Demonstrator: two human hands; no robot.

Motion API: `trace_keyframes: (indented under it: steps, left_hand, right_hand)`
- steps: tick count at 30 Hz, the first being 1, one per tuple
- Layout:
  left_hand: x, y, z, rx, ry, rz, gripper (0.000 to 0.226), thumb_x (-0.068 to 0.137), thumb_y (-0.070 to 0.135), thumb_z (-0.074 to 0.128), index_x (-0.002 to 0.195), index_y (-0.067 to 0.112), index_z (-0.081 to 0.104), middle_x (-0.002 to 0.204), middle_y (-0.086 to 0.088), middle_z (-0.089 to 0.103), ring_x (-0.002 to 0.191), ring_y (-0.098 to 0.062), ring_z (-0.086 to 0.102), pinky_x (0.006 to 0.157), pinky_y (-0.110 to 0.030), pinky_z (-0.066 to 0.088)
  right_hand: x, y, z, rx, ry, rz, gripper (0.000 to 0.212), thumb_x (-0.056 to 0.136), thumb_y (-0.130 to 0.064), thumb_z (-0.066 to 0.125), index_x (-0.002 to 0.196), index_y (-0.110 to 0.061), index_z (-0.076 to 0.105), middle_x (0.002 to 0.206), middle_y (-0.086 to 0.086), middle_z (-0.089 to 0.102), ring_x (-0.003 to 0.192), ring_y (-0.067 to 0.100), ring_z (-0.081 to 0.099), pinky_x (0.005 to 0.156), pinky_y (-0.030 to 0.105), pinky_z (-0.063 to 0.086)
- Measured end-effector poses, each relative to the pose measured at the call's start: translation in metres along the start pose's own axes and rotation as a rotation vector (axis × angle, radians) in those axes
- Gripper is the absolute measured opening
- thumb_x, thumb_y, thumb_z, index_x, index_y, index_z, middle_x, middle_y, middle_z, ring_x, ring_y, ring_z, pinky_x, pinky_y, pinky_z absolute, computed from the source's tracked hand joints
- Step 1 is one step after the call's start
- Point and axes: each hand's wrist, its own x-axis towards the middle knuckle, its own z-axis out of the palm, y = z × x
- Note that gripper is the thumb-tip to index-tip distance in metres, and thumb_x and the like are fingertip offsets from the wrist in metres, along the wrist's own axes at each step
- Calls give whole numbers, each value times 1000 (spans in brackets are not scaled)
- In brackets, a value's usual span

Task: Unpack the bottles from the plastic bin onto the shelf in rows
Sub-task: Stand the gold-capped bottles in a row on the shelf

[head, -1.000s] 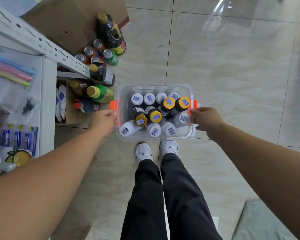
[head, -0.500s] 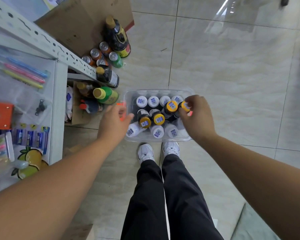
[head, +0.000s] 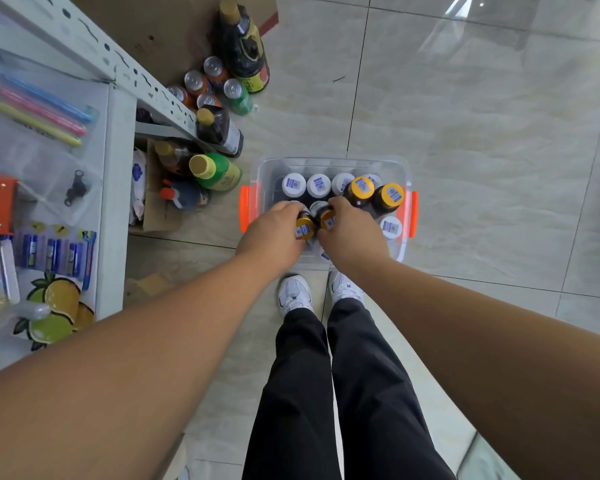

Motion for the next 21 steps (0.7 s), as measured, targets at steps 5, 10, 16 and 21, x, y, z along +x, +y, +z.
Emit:
trace_keyframes:
  steps: [5,10,16,21]
  left_hand:
    - [9,-5,8,161,-39,43,65,89,16,66,148,20,40,150,-2,44,117,-32,59,84,-40,51]
    - [12,-7,1,61,-24,62,58,91,21,63,146,20,45,147,-1,49,120,-31,57,85,-35,45]
    - [-6,-9,-33,-198,-5,57,54,86,27,71,138,23,55,133,-1,62,116,-25,58,87,-30,44]
    - [-28,7,-104,-303,-92,3,42,78,37,79,118,29,67,102,5,71,96,-20,65,86,-35,52]
  right_hand:
    - [9,-5,10,-86,-7,29,46,87,-23,63,131,-15,49,115,8,67,104,31,65,67,33,41]
    - [8,-5,3,-74,-8,17,47,87,-25,61,131,-13,52,117,11,66,106,33,63,78,37,49]
    - [-2,-19,-24,-67,-29,-101,30,87,-27,62,112,-11,60,96,8,68,89,30,64,72,38,54]
    - [-28,-43,-82,6,-35,-180,35,83,-32,65,115,-18,61,98,2,67,91,27,62,69,33,47]
